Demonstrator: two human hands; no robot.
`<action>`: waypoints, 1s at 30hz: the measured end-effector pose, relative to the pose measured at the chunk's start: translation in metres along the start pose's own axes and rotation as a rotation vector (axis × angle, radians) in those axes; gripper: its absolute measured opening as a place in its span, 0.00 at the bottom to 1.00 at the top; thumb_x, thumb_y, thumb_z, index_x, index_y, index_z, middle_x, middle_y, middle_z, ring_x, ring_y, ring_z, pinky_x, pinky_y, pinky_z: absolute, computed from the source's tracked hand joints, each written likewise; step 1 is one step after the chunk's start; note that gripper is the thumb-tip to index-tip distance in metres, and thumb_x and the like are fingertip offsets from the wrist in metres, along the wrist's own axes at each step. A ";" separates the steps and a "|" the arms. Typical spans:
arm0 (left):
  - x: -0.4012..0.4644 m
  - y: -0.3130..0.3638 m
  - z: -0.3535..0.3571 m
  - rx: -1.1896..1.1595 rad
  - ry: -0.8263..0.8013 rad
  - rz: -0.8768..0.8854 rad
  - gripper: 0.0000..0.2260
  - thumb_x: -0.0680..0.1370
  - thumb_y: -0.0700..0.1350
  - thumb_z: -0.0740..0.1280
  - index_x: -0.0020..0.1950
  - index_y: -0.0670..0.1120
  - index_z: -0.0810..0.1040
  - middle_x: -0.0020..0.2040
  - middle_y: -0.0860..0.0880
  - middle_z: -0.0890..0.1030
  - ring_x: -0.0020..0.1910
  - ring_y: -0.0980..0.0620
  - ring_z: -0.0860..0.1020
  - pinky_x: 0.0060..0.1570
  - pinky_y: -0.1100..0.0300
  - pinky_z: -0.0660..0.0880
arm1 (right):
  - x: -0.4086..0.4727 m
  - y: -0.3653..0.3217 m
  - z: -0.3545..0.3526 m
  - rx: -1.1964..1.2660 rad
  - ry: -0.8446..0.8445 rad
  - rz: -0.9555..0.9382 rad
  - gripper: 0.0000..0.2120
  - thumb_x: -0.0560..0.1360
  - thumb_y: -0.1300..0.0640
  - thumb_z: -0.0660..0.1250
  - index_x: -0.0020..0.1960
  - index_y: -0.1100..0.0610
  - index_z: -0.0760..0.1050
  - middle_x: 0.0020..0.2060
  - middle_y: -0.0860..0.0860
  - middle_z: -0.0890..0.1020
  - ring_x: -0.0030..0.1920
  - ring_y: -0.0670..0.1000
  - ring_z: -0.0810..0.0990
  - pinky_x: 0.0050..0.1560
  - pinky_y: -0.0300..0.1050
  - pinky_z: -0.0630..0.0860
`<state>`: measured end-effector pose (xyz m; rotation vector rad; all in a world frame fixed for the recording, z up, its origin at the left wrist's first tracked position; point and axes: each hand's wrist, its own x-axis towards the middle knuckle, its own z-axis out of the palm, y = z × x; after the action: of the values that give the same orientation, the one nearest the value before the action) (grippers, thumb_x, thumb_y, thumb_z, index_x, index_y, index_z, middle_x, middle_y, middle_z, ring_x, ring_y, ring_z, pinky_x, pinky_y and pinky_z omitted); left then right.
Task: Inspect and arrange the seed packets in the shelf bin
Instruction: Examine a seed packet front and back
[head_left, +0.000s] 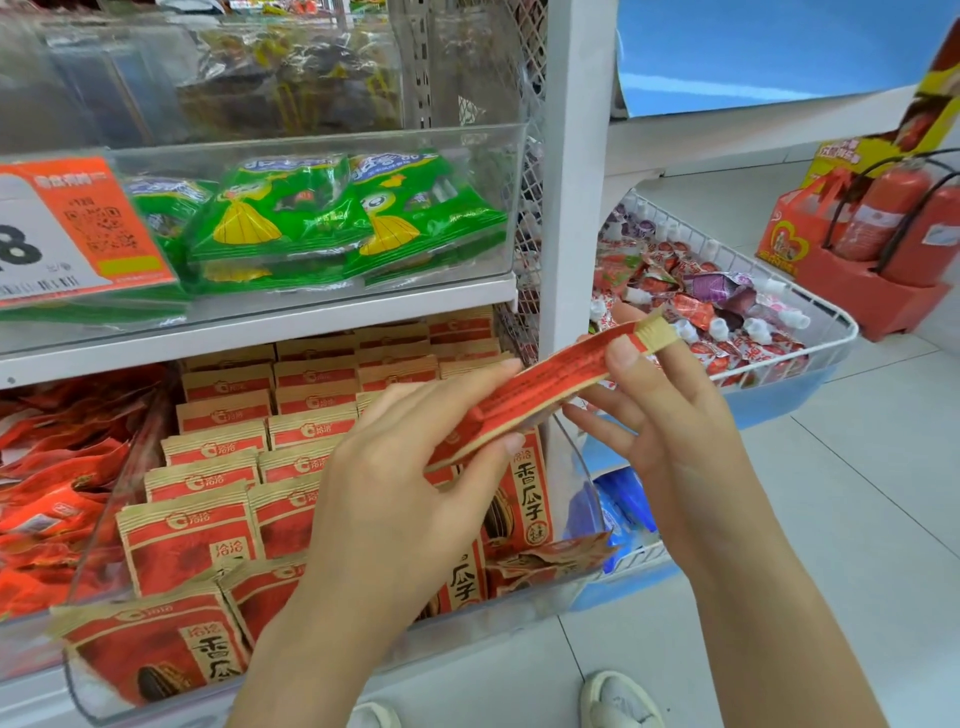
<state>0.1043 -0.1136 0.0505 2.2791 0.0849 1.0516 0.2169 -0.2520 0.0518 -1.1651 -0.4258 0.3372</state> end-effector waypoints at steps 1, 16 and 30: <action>0.000 0.000 0.000 0.003 -0.003 -0.007 0.22 0.74 0.53 0.68 0.68 0.59 0.74 0.55 0.69 0.77 0.54 0.62 0.77 0.52 0.61 0.76 | 0.000 0.000 0.000 0.002 0.005 -0.002 0.12 0.68 0.49 0.70 0.51 0.44 0.80 0.44 0.46 0.84 0.48 0.49 0.84 0.49 0.42 0.80; 0.001 -0.016 -0.012 0.028 -0.012 -0.133 0.17 0.73 0.38 0.75 0.52 0.61 0.82 0.44 0.72 0.81 0.50 0.70 0.79 0.49 0.76 0.72 | 0.004 0.001 -0.005 0.159 0.109 0.025 0.18 0.68 0.49 0.69 0.55 0.51 0.72 0.41 0.46 0.82 0.48 0.50 0.84 0.47 0.45 0.82; 0.006 0.008 -0.013 -0.138 -0.108 -0.311 0.11 0.67 0.62 0.73 0.48 0.66 0.82 0.47 0.72 0.81 0.50 0.72 0.78 0.49 0.72 0.76 | -0.005 0.008 0.024 0.234 0.080 -0.014 0.31 0.66 0.56 0.71 0.68 0.56 0.68 0.43 0.48 0.84 0.46 0.48 0.85 0.45 0.42 0.81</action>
<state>0.0978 -0.1116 0.0656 2.1092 0.3030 0.7485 0.2003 -0.2322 0.0519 -0.9434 -0.3148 0.3183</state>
